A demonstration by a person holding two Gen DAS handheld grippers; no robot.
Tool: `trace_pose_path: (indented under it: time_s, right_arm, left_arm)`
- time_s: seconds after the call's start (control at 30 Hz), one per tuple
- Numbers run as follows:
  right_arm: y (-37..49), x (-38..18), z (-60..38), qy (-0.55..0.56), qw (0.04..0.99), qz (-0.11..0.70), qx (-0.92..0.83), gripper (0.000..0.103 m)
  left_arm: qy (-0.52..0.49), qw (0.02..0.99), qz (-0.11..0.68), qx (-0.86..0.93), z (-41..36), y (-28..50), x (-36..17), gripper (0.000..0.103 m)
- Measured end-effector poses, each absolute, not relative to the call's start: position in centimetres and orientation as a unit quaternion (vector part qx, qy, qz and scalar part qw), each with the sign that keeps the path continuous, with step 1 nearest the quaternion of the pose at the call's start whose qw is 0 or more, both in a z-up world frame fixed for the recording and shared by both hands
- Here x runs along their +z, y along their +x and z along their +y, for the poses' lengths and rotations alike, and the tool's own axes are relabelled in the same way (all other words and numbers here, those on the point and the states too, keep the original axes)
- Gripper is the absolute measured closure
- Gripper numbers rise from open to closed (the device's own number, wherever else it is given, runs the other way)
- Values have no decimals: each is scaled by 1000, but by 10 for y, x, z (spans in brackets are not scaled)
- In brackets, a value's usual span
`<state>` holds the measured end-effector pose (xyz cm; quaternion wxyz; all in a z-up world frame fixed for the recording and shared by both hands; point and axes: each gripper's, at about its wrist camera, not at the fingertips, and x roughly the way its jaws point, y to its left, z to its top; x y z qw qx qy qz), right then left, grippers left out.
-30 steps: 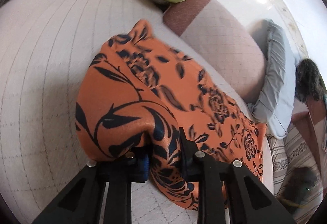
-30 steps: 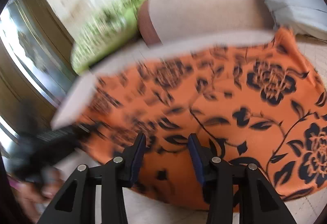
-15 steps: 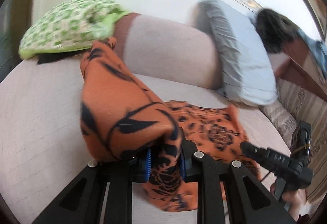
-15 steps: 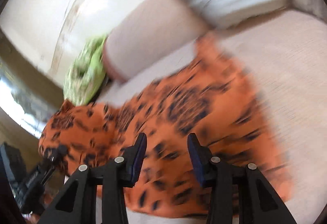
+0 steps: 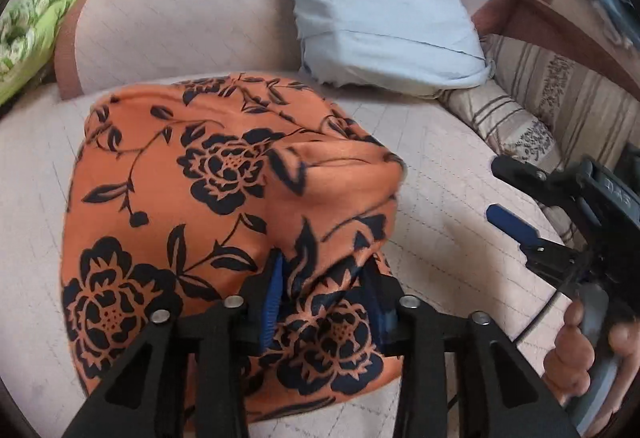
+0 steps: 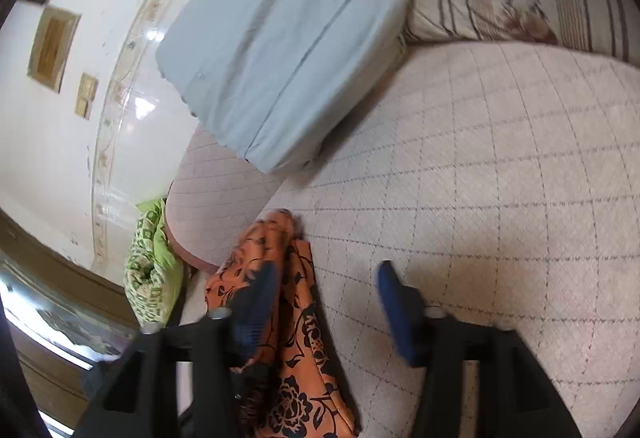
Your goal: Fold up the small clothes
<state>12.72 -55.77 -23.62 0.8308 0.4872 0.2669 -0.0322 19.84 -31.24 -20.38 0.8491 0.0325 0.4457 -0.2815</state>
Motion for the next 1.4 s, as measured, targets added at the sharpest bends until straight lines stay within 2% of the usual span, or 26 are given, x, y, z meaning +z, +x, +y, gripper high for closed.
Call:
trace_pose_path:
  time_s: [0.1,0.13,0.27,0.47,0.7,0.8,0.97,1.07,1.23,1.3,1.4]
  right_arm:
    - [132,-237,-555,496,826,269,-15,38]
    - [136,-235,-549,495,825,273,-3,38]
    - [141,-224,-524,483,830,277,38,38]
    - [145,-183,-478,451,860,211,117,37]
    - [179,-172,-431,439,858,225,143,37]
    - [196,-175,-425,443,853,239,134,37]
    - [212,-195,-433,407,851,326,64,37]
    - [208,-205,-452,369,825,428,28,39]
    - [184,-233,-456,291,790,539,34,49]
    - [177,-244,-448,248,784,569,31,48]
    - [167,-249,-451,247,776,580,41,48]
  left_arm:
    - [2,856,415,-309,-280,186,-172,30]
    - [3,865,400,-303,-267,181,-161,29]
    - [17,893,367,-261,-209,174,-132,25]
    - [52,896,411,-160,-158,194,-165,25]
    - [65,890,428,-140,-165,198,-177,25]
    - [106,885,436,-125,-191,208,-194,25]
    - [133,869,458,-132,-197,200,-218,25]
    - [144,869,454,-136,-194,190,-222,25]
    - [164,866,449,-146,-191,176,-231,25]
    - [167,865,450,-147,-192,175,-230,25]
    - [155,861,459,-155,-189,174,-222,28]
